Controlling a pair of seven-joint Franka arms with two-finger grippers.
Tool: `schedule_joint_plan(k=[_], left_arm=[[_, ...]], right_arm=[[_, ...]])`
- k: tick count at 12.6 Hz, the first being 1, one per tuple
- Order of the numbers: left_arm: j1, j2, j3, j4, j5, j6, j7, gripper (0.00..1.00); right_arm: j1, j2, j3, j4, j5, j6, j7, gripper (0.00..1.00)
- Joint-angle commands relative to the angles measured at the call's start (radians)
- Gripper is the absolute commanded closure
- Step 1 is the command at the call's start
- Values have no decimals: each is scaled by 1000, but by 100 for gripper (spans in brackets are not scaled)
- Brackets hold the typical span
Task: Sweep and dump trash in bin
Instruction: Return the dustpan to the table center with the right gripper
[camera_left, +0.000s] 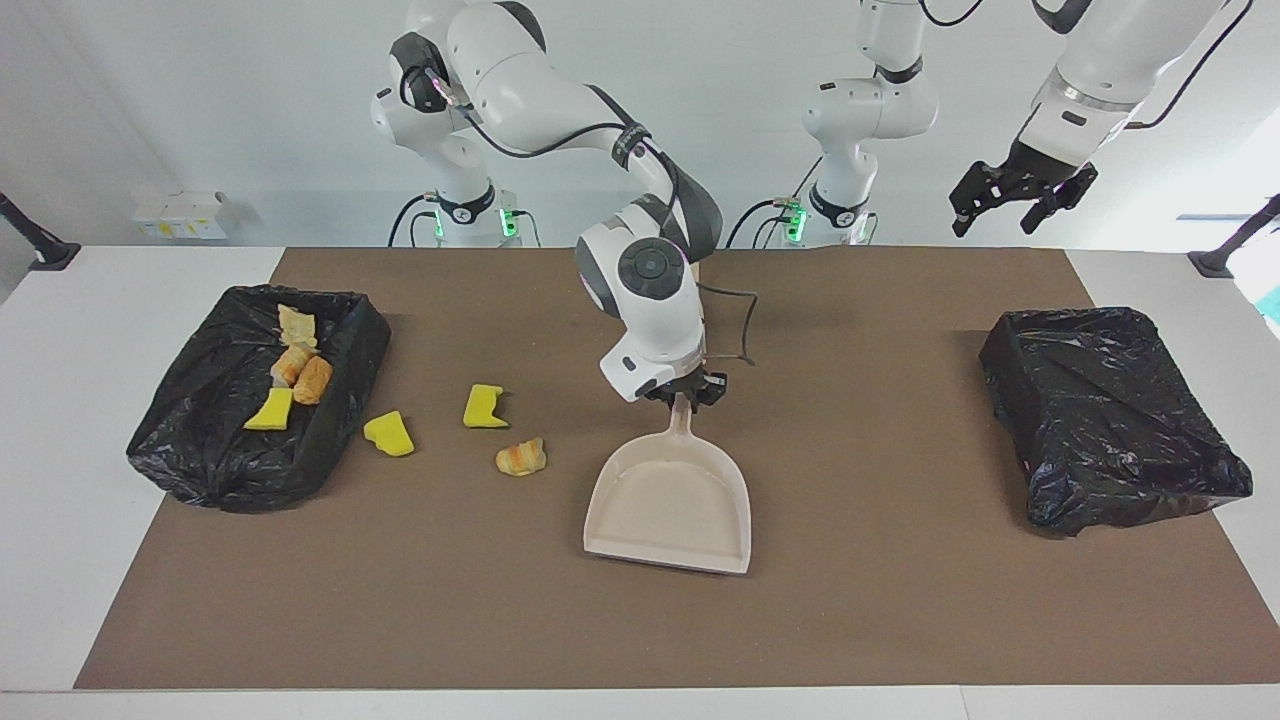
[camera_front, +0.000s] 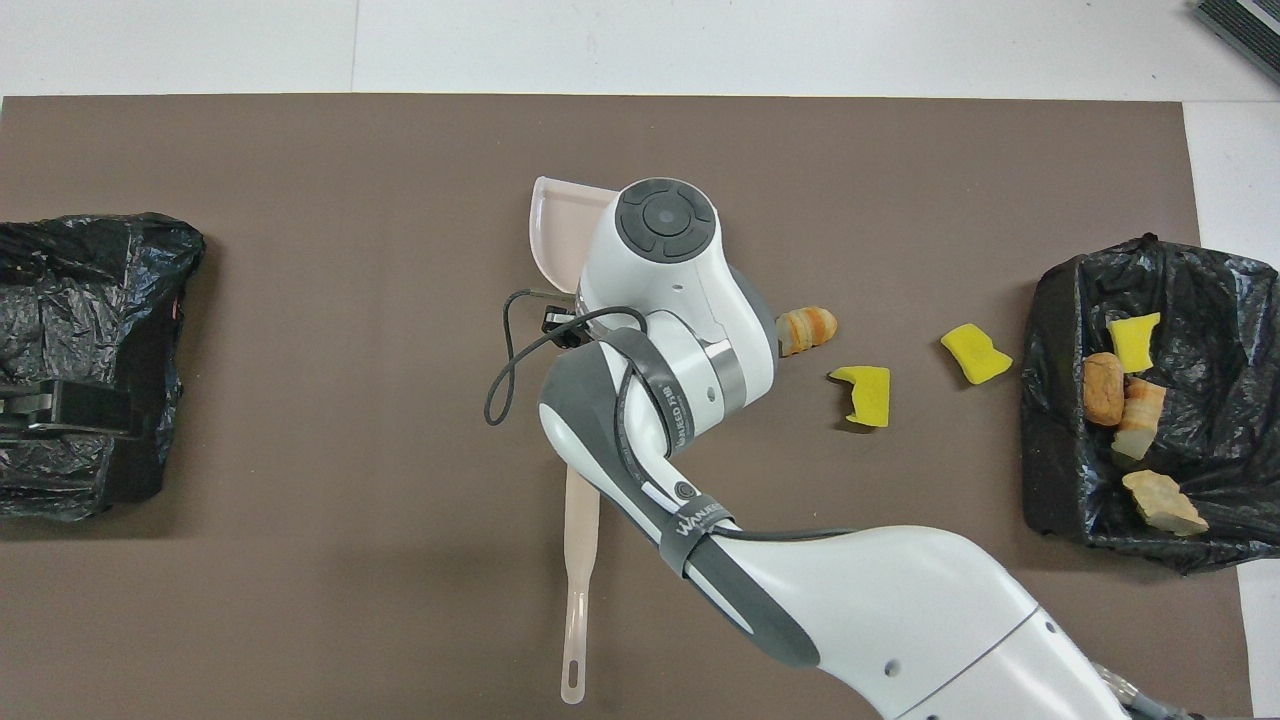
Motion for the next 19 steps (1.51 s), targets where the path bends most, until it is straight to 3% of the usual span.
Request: schedule_joint_plan(k=[1, 2, 5, 9, 14, 19], left_arm=[[7, 1, -3, 15, 16, -13, 0, 0], [6, 3, -3, 15, 16, -13, 0, 0], [6, 3, -3, 15, 16, -13, 0, 0], [6, 3, -4, 15, 16, -13, 0, 0], [7, 3, -4, 15, 16, -13, 0, 0], [7, 3, -3, 15, 16, -13, 0, 0]], right_arm=[[7, 49, 5, 65, 16, 16, 21, 31], [7, 41, 5, 61, 14, 11, 21, 0], [9, -23, 8, 30, 21, 0, 5, 0], [9, -151, 8, -175, 20, -26, -26, 0], [110, -354, 8, -437, 28, -1, 87, 0], [233, -522, 10, -750, 45, 205, 231, 0]])
